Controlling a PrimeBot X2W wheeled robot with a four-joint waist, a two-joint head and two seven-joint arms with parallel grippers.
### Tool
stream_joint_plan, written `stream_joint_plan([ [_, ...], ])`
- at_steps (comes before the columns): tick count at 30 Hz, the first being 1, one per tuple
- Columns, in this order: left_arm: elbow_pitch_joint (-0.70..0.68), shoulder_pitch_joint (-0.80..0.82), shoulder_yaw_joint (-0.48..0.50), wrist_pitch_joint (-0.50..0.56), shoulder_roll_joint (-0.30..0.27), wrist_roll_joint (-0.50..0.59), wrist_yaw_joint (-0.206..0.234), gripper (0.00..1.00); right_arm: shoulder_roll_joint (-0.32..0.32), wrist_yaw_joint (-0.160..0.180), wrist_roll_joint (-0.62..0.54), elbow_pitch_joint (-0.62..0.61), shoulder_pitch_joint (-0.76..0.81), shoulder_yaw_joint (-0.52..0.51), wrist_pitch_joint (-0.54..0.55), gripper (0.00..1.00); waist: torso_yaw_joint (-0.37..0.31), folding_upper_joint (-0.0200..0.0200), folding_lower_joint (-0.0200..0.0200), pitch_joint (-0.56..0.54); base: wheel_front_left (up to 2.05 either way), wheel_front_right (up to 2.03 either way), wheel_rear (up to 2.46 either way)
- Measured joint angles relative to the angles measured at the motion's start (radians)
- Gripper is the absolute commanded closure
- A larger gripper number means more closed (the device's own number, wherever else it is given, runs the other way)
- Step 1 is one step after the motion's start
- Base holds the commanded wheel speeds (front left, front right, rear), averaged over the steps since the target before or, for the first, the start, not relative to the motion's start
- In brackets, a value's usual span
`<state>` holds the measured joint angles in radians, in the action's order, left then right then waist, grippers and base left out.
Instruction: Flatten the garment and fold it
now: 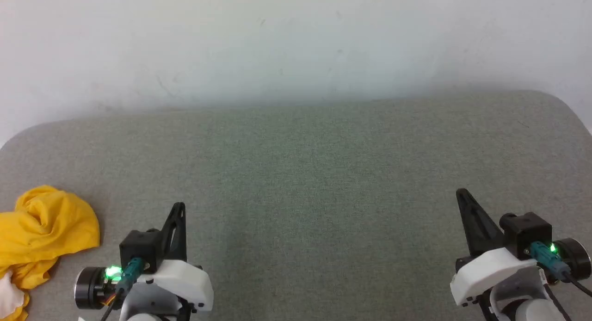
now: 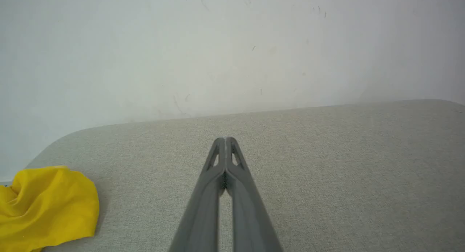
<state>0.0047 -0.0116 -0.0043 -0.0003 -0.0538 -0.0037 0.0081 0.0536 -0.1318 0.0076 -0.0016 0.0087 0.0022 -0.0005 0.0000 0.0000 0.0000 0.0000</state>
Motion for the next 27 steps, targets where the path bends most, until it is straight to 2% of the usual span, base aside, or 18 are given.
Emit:
stream_joint_plan([
  [22, 0.000, 0.000, 0.000, 0.000, 0.000, 0.000, 0.000, 1.00, 0.000, 0.000, 0.000, 0.000, 0.000, 0.000, 0.000, 1.00, 0.000, 0.0000, 0.0000, 0.000, 0.00, 0.00, 0.00],
  [23, 0.000, 0.000, 0.000, 0.000, 0.000, 0.000, 0.000, 0.00, 0.000, 0.000, 0.000, 0.000, 0.000, 0.000, 0.000, 0.00, 0.000, 0.0000, 0.0000, 0.000, 0.00, 0.00, 0.00],
  [27, 0.002, -0.001, -0.001, 0.000, 0.000, 0.000, 0.000, 0.00, 0.001, 0.000, 0.001, 0.000, 0.000, 0.000, 0.000, 0.00, 0.000, 0.0000, 0.0000, 0.000, 0.00, 0.00, 0.00],
])
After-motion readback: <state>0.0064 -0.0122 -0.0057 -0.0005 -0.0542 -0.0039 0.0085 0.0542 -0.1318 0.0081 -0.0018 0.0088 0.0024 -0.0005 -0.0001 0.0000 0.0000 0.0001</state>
